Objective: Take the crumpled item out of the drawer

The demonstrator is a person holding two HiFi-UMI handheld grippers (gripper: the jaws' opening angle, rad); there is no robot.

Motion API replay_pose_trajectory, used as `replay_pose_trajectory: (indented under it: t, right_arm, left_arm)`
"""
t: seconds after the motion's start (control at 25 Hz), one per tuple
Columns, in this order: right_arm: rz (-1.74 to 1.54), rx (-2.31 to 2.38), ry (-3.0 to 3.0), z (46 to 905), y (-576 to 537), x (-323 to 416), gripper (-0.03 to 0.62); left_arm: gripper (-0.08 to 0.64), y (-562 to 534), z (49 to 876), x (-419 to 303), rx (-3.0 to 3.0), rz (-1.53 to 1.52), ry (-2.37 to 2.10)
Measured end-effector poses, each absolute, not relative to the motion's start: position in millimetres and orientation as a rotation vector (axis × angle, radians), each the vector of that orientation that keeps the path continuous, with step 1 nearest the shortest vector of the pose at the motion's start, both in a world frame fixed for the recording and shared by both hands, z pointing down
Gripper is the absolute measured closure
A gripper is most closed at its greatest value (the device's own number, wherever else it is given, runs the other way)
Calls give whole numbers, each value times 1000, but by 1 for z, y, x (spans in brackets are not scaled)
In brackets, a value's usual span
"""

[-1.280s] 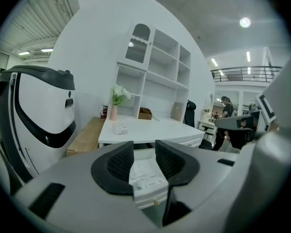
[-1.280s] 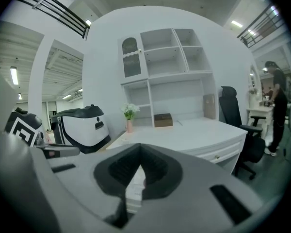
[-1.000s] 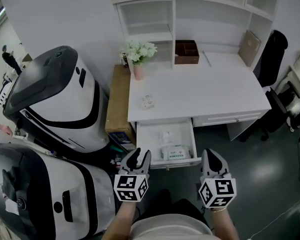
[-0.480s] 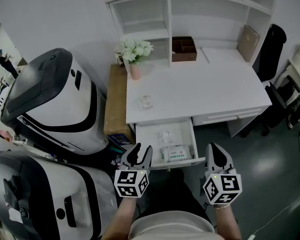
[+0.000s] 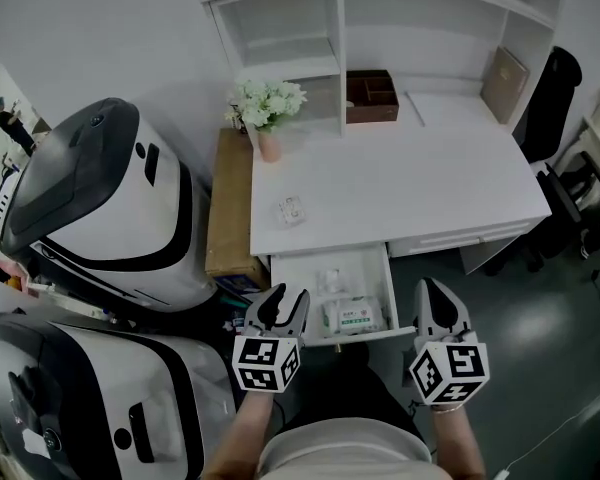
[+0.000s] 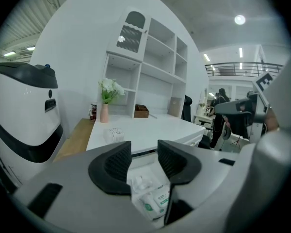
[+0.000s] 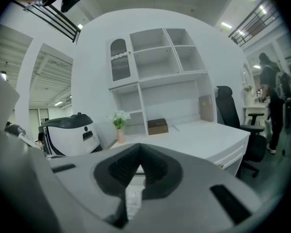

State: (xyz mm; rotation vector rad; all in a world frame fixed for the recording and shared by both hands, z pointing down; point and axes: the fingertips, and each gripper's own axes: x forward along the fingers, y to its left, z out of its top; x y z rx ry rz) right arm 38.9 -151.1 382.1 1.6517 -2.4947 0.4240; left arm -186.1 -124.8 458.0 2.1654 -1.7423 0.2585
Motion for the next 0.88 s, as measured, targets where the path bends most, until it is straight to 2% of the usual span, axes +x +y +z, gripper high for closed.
replay_pose_trajectory:
  t: [0.64, 0.88]
  right_arm:
    - [493, 1677, -2428, 407, -208, 62, 591]
    - [544, 1674, -2412, 417, -219, 67, 591]
  left_arm:
    - [393, -179, 517, -150, 2165, 478, -1534]
    - [393, -190, 556, -130, 2185, 655, -1416]
